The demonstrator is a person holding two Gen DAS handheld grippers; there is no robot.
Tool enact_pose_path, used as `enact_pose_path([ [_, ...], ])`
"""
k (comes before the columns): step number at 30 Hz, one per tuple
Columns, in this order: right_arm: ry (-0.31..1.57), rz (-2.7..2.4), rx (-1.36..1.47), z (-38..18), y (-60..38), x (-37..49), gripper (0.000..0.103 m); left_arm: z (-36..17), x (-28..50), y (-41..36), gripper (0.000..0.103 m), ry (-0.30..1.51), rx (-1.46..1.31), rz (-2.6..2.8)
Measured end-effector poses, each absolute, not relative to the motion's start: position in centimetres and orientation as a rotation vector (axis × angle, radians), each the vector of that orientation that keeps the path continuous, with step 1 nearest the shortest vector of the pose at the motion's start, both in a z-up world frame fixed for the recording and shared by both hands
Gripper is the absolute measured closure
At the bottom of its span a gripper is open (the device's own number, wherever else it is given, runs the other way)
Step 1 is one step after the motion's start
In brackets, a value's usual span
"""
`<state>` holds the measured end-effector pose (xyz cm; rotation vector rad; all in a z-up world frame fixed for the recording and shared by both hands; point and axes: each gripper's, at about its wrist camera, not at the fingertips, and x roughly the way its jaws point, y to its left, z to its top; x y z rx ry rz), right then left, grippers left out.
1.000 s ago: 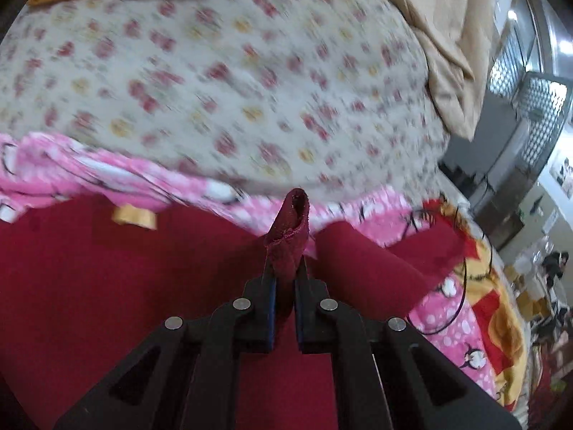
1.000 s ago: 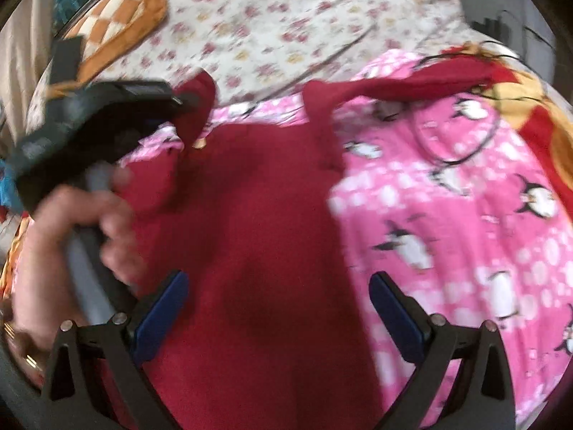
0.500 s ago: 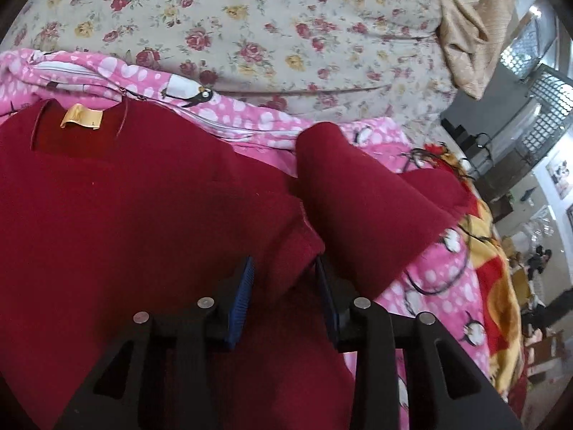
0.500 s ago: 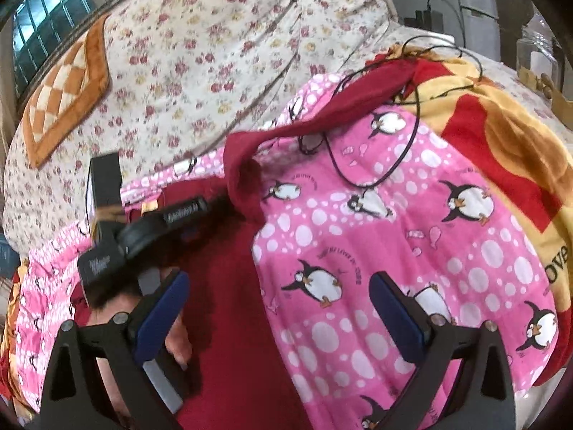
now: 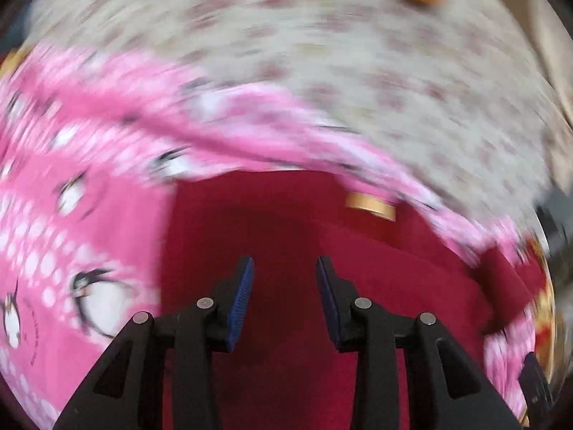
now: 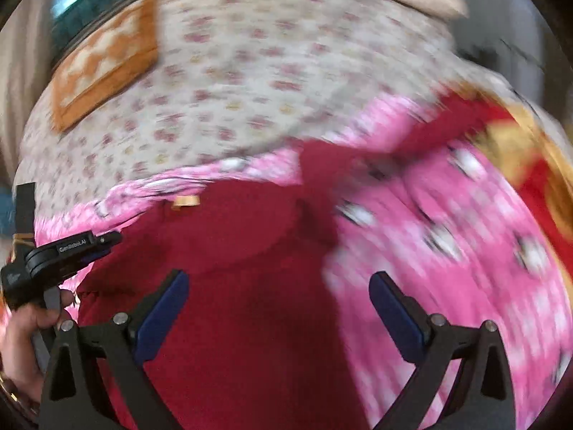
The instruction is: Fold small clothes
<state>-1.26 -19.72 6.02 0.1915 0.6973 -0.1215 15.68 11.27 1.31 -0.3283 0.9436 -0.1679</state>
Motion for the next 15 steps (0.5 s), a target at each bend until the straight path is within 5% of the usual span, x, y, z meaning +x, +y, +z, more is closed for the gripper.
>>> enact_pose_path([
  [9,0.858,-0.093,0.005,0.5,-18.5,9.7,0.016,-1.4,16.4,11.9,0.087,0.937,-0.307,-0.135],
  [15,0.996,-0.101,0.058,-1.4,-20.9,10.3,0.019,-1.2,16.5,10.1,0.072,0.952,-0.208,-0.136],
])
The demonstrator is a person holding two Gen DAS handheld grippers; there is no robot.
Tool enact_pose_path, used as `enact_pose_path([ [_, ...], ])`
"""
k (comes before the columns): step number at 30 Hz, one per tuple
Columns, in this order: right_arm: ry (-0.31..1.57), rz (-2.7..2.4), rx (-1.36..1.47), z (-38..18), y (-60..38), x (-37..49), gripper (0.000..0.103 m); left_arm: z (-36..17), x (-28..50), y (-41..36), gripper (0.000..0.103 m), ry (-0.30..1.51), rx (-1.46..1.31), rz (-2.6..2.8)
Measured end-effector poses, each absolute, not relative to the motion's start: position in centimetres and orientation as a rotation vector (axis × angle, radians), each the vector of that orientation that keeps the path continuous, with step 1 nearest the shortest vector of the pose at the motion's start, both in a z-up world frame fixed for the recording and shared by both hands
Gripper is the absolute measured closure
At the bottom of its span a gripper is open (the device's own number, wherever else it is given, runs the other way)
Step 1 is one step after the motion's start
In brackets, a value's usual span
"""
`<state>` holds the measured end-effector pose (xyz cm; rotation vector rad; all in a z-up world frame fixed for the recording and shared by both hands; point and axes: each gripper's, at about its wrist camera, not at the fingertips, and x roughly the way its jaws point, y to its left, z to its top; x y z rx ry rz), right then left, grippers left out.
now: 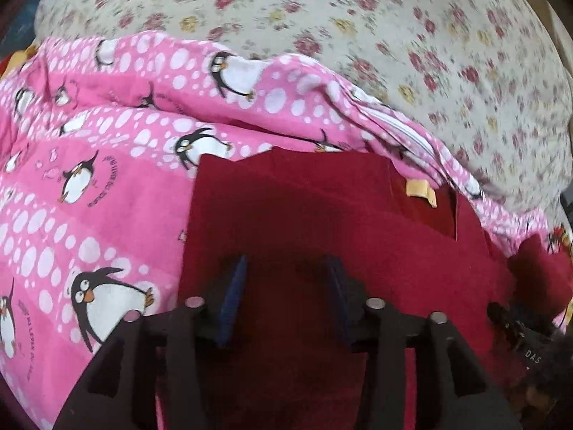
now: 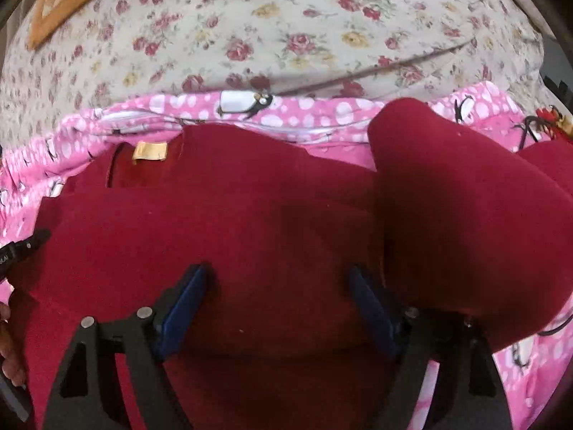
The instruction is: Fold small clothes
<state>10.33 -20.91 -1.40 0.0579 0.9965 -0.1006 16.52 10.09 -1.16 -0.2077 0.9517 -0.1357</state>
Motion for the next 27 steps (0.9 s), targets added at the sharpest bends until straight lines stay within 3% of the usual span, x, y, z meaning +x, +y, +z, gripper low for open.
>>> enact_pose_path([
  [6,0.831,-0.038,0.044,1.5,-18.9,11.0,0.020,1.3,15.9,9.0,0.071,0.821,-0.179,-0.125],
  [9,0.939,0.011,-0.004,-0.7,-18.0,13.1,0.020,-1.5,17.8,8.2,0.071,0.945,-0.135,-0.098],
  [13,0.996,0.051,0.046,-1.1,-18.7,13.5,0.013,-1.7,18.2,9.0,0.066,0.944,-0.183,-0.125],
  [18,0.864,0.002,-0.009,2.3,-18.6,10.6,0.015,0.1,16.5,10.0,0.066,0.888,-0.243,-0.098],
  [24,0.586,-0.187,0.066,10.1,-27.7,5.8,0.014,0.6,15.5,9.2,0.066,0.915,-0.297,-0.155],
  [27,0.601,-0.303,0.095,11.2,-36.0,5.7,0.015,0.6,15.5,8.6,0.066,0.936,-0.285,-0.160],
])
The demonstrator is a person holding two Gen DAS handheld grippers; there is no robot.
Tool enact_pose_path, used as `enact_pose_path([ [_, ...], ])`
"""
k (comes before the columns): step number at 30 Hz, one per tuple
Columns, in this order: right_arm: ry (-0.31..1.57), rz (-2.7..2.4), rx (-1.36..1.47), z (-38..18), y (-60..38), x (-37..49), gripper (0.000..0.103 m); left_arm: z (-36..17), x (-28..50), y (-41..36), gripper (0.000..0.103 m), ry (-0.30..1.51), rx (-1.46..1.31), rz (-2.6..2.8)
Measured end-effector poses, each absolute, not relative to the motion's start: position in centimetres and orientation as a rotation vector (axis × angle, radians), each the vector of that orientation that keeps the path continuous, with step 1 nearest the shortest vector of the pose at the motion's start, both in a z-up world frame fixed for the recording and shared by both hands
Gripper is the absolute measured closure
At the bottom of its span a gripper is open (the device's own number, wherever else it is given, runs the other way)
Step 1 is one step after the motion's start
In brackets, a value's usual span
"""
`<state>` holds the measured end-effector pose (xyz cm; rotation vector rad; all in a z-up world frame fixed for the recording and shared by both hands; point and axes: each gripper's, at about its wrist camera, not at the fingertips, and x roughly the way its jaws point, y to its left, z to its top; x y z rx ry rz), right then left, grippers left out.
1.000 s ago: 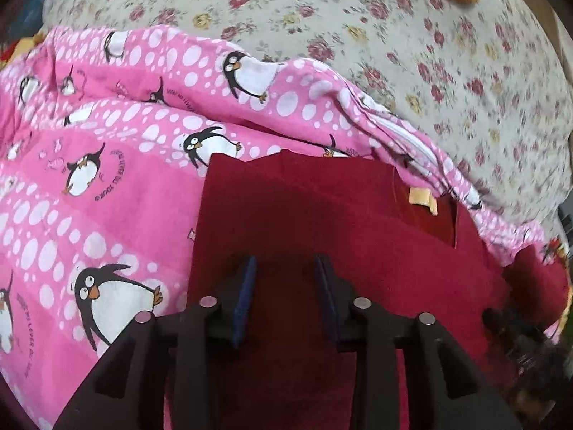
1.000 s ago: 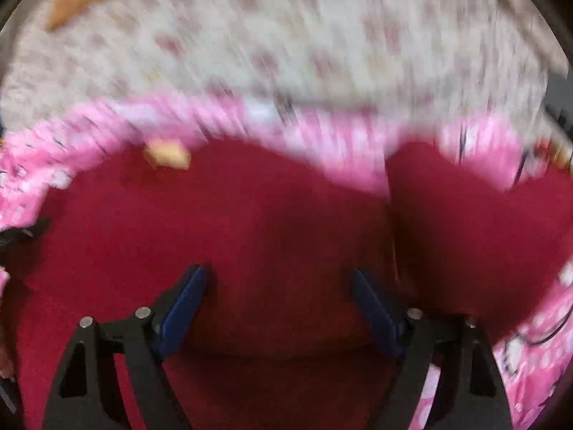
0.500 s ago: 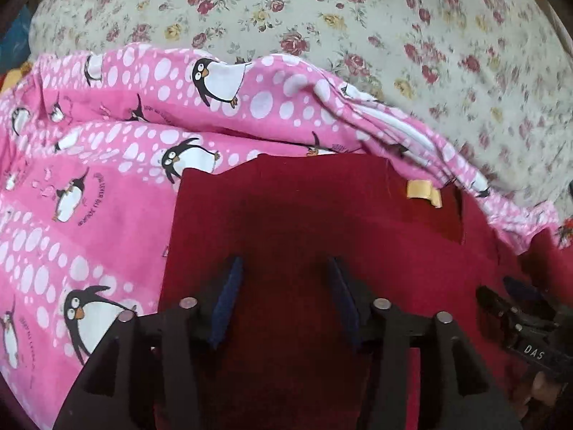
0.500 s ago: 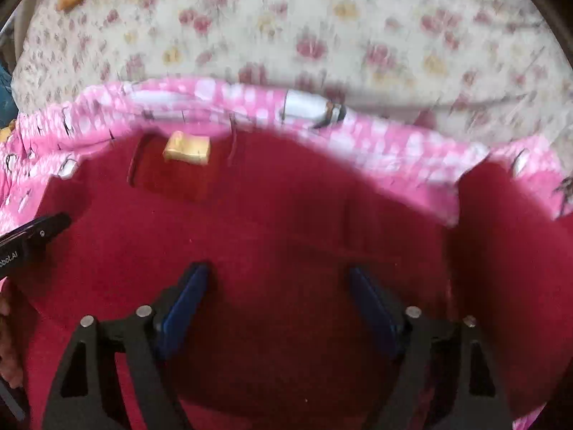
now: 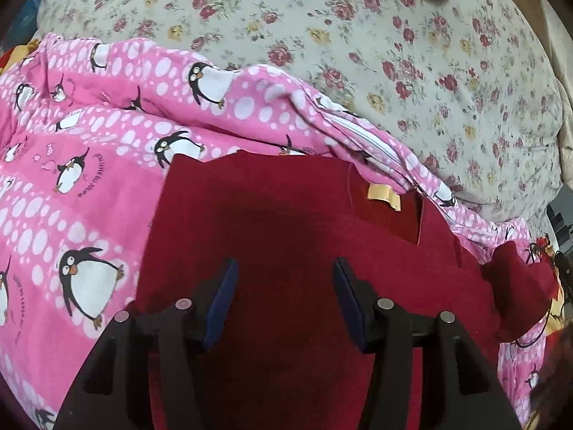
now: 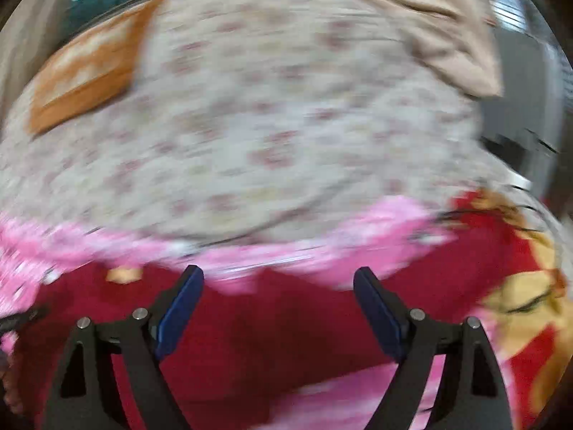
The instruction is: Fold small clothes
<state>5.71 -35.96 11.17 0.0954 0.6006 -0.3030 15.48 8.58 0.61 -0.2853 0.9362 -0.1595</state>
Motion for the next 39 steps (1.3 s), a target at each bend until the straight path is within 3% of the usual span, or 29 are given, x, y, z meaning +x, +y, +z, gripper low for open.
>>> enact_pose_path([
  [8,0.628,-0.473,0.228,10.3,-54.5,3.6,0.029,0.6,15.7,6.4,0.066,0.948,-0.276,-0.225],
  [12,0.687,-0.400,0.198,7.3,-55.1,4.3,0.041,0.2,15.7,5.6,0.066,0.962,-0.244,-0.233],
  [14,0.717,-0.369,0.182,6.8,-54.7,5.0,0.052,0.1,15.8,5.5,0.066,0.964,-0.243,-0.232],
  [18,0.734,-0.389,0.141,6.6,-54.0,5.1,0.058,0.0,15.8,5.7,0.066,0.966,-0.254,-0.235],
  [20,0.724,-0.404,0.128,6.7,-53.8,4.8,0.081,0.0,15.9,5.9,0.066,0.967,-0.260,-0.234],
  [22,0.699,-0.412,0.118,7.2,-53.4,4.0,0.090,0.0,15.9,6.0,0.066,0.967,-0.266,-0.233],
  [32,0.559,-0.361,0.165,12.5,-50.2,0.8,0.094,0.5,15.7,7.3,0.066,0.956,-0.316,-0.207],
  [39,0.426,-0.014,0.281,16.9,-38.4,3.5,0.096,1.5,15.9,9.6,0.066,0.901,-0.339,-0.132],
])
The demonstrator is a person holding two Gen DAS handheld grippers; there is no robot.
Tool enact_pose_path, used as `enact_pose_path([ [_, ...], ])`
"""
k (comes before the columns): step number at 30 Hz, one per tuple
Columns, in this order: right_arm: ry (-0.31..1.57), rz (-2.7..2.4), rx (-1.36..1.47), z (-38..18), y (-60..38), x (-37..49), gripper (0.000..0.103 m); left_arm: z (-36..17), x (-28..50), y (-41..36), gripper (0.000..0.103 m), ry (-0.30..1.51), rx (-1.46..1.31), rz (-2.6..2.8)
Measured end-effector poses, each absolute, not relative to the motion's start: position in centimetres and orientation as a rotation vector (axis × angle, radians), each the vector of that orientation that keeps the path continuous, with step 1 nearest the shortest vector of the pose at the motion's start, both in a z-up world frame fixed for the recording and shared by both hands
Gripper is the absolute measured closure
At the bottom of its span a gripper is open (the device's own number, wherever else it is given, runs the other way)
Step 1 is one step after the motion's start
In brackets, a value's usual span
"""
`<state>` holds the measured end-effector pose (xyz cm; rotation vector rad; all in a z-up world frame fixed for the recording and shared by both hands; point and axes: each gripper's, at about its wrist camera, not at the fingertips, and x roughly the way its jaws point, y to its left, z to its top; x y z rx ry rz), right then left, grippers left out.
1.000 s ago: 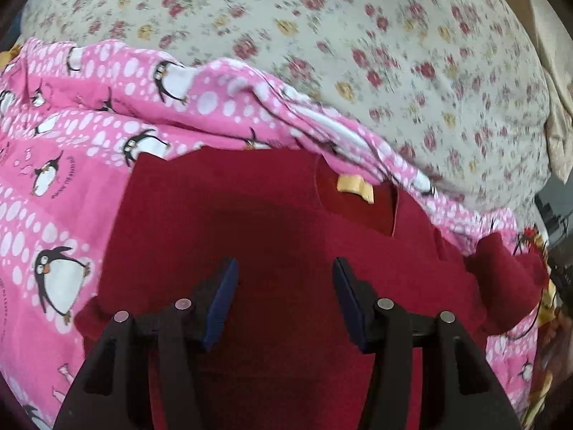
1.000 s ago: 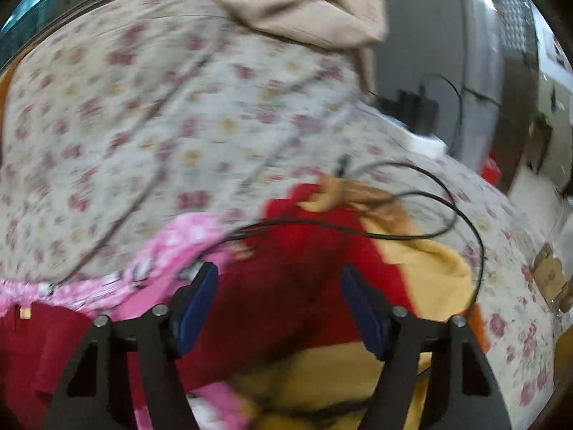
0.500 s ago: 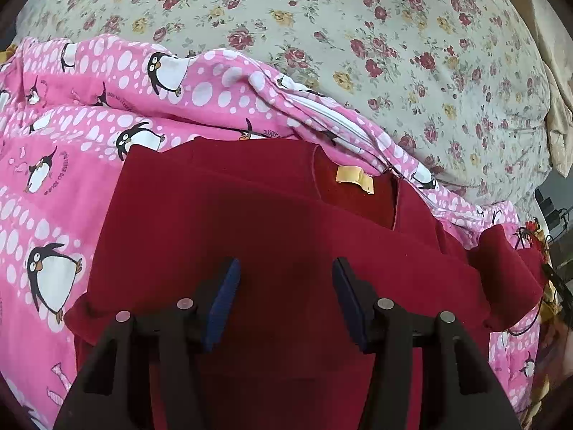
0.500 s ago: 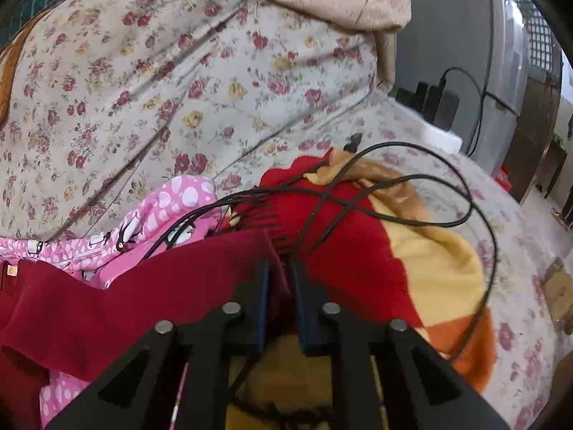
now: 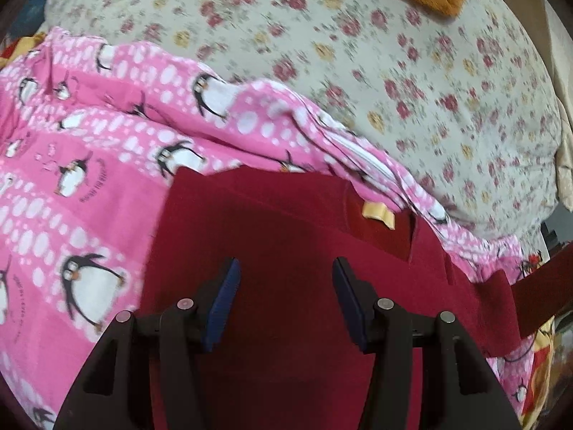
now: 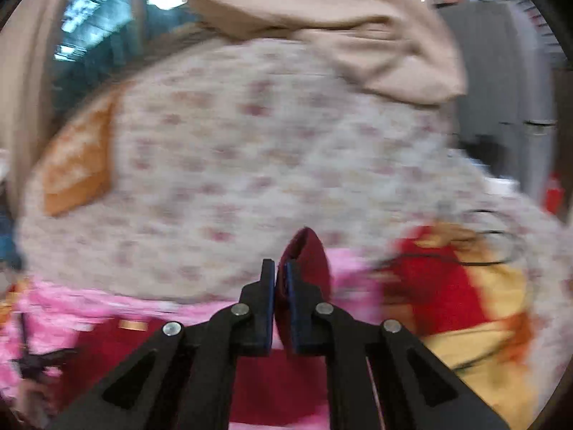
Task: Fold small clothes
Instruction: 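Fold the held sleeve across the sweater body and open the right gripper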
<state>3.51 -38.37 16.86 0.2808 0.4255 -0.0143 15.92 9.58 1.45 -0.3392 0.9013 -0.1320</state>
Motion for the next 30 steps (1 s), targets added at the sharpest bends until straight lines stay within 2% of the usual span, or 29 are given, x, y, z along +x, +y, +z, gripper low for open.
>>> enact_pose_path([
  [5,0.454,0.219,0.313,15.0,-27.2,7.4,0.096,3.1,16.1,12.3,0.066,0.832,-0.356,-0.070],
  [10,0.556,0.350,0.369,9.1,-17.1,10.8,0.096,4.3,16.3,16.1,0.066,0.770,-0.385,0.047],
  [19,0.678,0.497,0.365,2.4,-3.6,13.2,0.096,2.7,16.3,23.7,0.066,0.792,-0.589,0.222],
  [23,0.723,0.477,0.318,0.1,0.0,14.5,0.096,1.9,16.6,23.9,0.066,0.822,-0.591,0.240],
  [26,0.784,0.485,0.335,-0.5,-0.1,15.2,0.089,1.6,17.0,23.2,0.066,0.840,-0.568,0.218],
  [28,0.767,0.502,0.352,0.2,-1.1,14.2,0.060,1.6,17.3,22.6,0.066,0.853,-0.551,0.204],
  [30,0.740,0.508,0.319,1.7,-2.7,12.6,0.055,1.5,17.4,22.2,0.066,0.861,-0.533,0.197],
])
